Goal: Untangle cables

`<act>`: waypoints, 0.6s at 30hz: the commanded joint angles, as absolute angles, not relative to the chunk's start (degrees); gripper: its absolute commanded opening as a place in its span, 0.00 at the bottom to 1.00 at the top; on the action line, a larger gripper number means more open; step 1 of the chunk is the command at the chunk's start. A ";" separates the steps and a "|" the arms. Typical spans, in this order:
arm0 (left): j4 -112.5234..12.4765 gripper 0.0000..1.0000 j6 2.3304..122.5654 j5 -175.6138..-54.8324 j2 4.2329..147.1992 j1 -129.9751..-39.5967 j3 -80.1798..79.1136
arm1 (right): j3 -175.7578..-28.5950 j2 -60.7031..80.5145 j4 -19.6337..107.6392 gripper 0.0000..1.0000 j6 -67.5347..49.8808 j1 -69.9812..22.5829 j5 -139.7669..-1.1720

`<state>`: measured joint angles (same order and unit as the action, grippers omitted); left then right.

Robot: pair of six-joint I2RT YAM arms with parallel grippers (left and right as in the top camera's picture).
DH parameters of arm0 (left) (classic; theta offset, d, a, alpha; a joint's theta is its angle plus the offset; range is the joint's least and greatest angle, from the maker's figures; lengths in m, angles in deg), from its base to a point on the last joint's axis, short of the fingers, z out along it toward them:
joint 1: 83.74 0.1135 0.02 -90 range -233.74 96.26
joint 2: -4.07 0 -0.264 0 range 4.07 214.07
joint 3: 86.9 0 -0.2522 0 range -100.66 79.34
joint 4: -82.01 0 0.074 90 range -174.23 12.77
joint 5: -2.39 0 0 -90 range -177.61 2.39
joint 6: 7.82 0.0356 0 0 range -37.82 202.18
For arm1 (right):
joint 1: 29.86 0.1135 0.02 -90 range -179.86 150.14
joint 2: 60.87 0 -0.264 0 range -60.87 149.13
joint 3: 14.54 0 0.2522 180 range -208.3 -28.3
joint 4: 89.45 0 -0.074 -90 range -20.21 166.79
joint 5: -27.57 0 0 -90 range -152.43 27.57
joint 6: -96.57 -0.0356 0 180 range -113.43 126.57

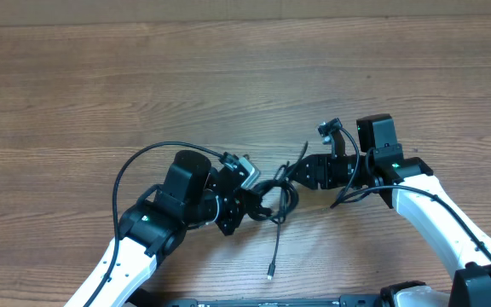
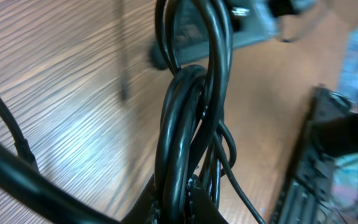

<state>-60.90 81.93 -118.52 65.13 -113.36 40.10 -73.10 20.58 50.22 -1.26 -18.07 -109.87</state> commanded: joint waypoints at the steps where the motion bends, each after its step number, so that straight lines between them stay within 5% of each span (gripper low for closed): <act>1: -60.13 0.05 76.73 -109.12 64.80 -113.76 39.77 | -72.99 20.69 49.63 0.52 0.88 -17.61 -108.27; 10: -57.29 0.05 74.87 -105.98 64.82 -113.76 39.77 | -72.99 20.69 55.05 0.59 2.52 -17.26 -119.20; 18: -60.13 0.04 79.68 -115.84 64.82 -113.76 39.77 | -72.99 20.71 55.75 0.58 2.30 -14.42 -113.08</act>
